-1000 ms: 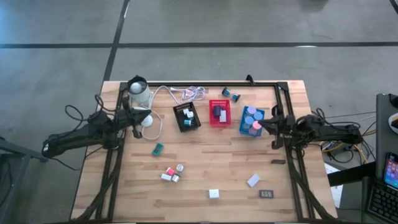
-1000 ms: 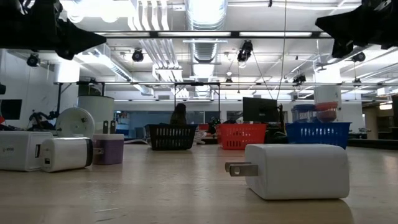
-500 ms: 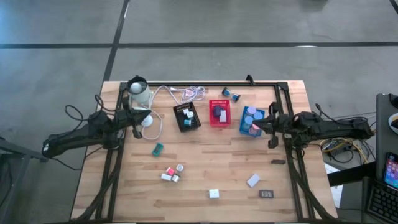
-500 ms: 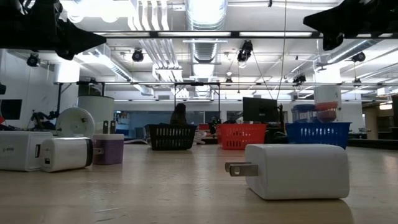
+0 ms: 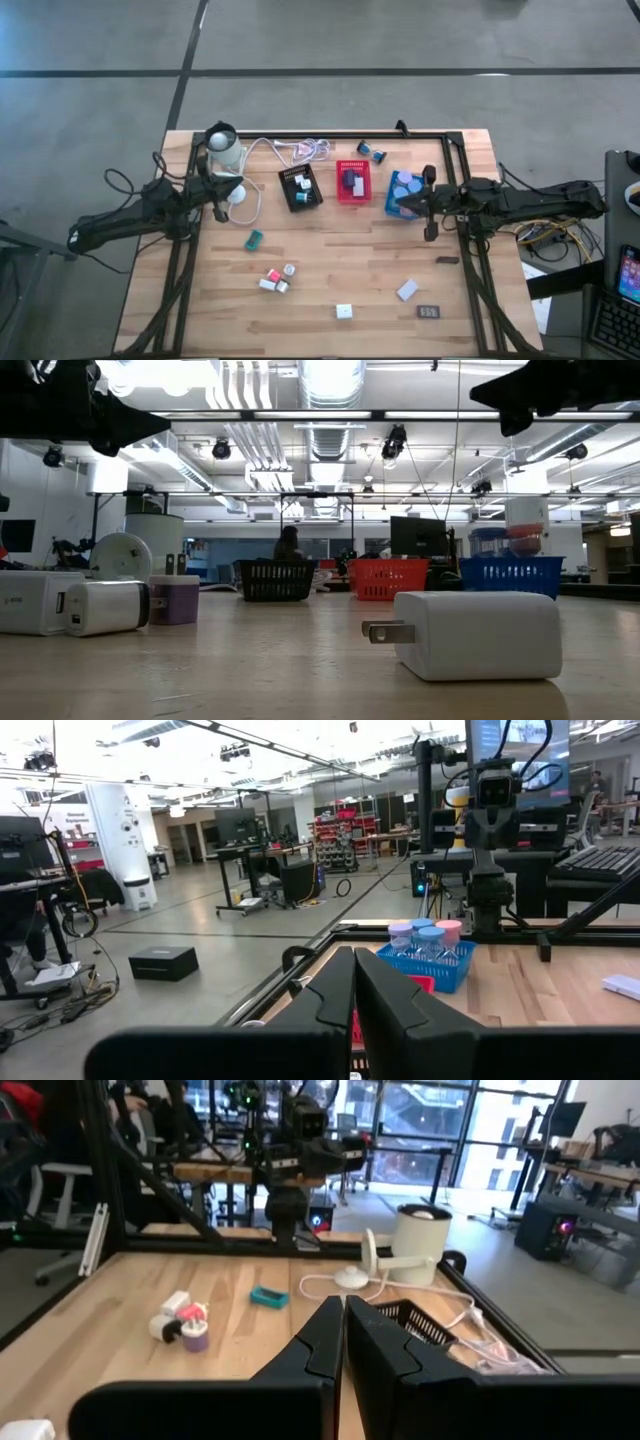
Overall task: Pick & Place Office items
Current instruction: Put the light blue digital clock into the red bin
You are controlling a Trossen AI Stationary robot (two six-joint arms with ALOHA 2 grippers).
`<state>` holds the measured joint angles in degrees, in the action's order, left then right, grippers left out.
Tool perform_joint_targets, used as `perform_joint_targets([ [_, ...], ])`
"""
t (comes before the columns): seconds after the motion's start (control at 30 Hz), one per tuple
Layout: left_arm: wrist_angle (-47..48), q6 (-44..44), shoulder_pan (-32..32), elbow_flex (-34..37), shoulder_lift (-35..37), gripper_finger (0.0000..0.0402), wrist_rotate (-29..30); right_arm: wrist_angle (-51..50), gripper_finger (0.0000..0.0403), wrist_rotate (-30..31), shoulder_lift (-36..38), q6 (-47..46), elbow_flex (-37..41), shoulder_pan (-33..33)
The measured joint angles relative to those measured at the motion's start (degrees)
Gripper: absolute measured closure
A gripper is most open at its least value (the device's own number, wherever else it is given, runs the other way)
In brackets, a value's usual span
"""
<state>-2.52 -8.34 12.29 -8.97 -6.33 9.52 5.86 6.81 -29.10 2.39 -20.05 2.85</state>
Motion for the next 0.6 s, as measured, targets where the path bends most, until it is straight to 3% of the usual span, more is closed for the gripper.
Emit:
perform_joint_targets([
  [0.6,0.02,0.00,-0.02,0.00,0.00,0.0388,0.00,-0.61,0.0392,-1.33,-11.57,-1.15,-2.55,0.84],
])
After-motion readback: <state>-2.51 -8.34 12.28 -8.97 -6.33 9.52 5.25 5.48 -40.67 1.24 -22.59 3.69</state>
